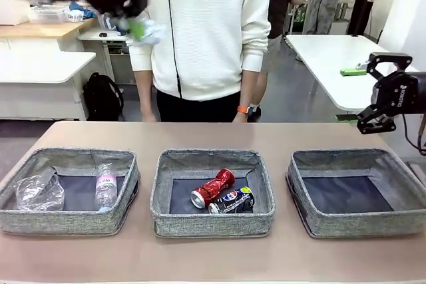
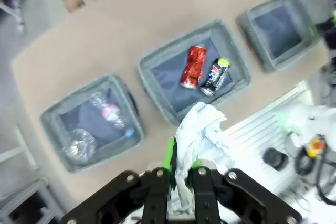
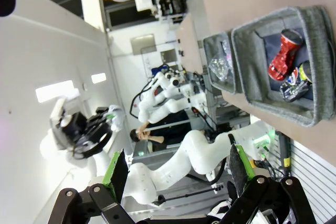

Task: Sort the waste into the appropriate baskets.
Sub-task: Pick up the waste item pointed out by the person, then place the picked waste into the Fabric basket indicated by the person.

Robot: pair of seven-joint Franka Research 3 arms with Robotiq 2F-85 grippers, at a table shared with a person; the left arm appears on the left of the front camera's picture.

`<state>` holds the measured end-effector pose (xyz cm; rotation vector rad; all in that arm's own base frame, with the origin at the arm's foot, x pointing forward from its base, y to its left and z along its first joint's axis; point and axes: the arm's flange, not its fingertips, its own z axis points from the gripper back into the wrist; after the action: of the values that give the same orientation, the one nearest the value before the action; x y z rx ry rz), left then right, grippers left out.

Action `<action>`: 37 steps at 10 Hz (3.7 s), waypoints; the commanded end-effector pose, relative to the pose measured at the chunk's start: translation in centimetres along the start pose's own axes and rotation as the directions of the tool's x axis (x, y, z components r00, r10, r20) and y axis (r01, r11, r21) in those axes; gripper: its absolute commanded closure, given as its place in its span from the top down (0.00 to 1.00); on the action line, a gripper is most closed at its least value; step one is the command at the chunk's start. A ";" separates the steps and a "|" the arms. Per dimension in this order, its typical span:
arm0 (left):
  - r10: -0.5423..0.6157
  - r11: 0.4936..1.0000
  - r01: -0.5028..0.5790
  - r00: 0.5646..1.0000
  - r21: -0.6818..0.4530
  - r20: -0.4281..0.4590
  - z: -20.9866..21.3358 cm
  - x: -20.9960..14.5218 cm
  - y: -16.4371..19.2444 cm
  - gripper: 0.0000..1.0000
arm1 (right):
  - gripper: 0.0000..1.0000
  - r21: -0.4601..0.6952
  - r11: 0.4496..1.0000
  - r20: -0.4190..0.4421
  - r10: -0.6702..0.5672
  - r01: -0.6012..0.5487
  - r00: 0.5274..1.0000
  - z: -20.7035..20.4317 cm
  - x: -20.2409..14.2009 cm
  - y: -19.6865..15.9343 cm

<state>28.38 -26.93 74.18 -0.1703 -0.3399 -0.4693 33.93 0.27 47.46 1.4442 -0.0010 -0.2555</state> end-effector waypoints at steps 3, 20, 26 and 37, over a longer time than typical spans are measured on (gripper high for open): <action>-0.152 0.982 0.163 0.982 0.098 -0.110 1.1 6.6 -8.6 0.10 | 1.00 0.016 1.000 0.000 0.008 -0.008 1.000 -0.1 0.0 0.1; -0.180 0.981 0.186 0.978 0.050 -0.107 0.3 7.2 -9.7 0.10 | 1.00 0.016 1.000 0.000 0.008 -0.008 1.000 -0.1 0.0 0.1; -0.180 0.981 0.186 0.978 0.050 -0.107 0.3 7.2 -9.7 0.10 | 1.00 0.016 1.000 0.000 0.008 -0.008 1.000 -0.1 0.0 0.1; -0.180 0.981 0.186 0.978 0.050 -0.107 0.3 7.2 -9.7 0.10 | 1.00 0.016 1.000 0.000 0.008 -0.008 1.000 -0.1 0.0 0.1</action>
<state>30.01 -39.00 78.16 -0.0704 -0.2658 -0.6500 33.93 0.27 47.44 1.4440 -0.0007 -0.2561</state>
